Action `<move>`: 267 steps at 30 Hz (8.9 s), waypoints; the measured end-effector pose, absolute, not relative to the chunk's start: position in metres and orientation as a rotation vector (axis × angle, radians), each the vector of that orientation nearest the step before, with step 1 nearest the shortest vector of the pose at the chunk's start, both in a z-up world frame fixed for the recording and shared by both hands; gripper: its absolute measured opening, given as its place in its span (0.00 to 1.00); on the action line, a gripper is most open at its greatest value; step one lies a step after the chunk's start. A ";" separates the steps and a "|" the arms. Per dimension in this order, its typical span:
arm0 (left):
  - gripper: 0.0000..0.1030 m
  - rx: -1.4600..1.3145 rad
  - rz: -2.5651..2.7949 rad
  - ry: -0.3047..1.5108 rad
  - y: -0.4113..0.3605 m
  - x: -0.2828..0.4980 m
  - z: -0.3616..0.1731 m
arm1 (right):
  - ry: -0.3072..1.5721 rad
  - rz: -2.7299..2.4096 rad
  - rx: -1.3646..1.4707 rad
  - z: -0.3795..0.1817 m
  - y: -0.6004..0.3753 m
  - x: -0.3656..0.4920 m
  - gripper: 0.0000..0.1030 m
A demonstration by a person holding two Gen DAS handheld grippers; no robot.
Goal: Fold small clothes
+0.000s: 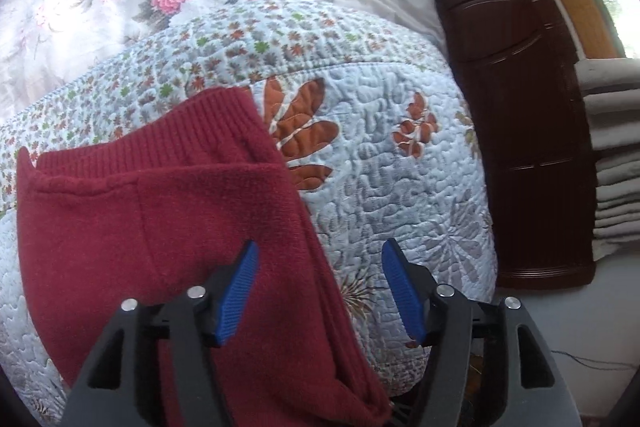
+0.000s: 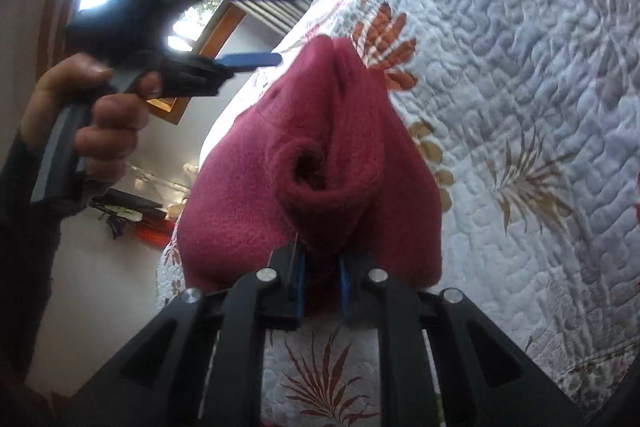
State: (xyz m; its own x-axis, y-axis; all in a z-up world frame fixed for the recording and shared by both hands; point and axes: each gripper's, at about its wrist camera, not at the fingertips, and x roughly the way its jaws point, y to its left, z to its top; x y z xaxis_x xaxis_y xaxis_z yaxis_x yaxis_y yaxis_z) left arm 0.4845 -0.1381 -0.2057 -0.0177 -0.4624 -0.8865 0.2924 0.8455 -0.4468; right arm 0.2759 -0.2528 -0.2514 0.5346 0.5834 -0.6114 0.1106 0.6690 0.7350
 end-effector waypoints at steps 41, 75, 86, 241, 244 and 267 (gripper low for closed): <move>0.10 1.090 -0.466 0.833 -0.066 0.222 -0.248 | 1.254 0.868 0.639 -0.242 -0.302 0.348 0.08; 0.50 0.960 -0.760 0.947 -0.052 0.208 -0.209 | 1.232 0.740 0.702 -0.221 -0.335 0.356 0.46; 0.53 0.829 -0.793 0.924 -0.106 0.248 -0.218 | 1.244 0.606 0.652 -0.245 -0.296 0.460 0.07; 0.87 -0.492 -0.368 1.020 0.225 0.162 -0.165 | 1.215 0.800 0.369 -0.144 -0.014 0.431 0.47; 0.88 -0.461 -0.506 0.977 0.207 0.170 -0.158 | 1.237 0.783 0.308 -0.161 -0.007 0.434 0.08; 0.81 -0.751 -0.740 1.242 0.207 0.279 -0.269 | 1.299 0.724 0.262 -0.191 -0.029 0.307 0.13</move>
State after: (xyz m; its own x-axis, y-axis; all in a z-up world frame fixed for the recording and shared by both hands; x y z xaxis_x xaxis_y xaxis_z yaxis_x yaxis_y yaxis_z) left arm 0.2786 0.2068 -0.2686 0.1663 -0.8255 -0.5393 0.0816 0.5566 -0.8268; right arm 0.3068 -0.0285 -0.1911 0.0896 0.6188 -0.7804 -0.3381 0.7559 0.5606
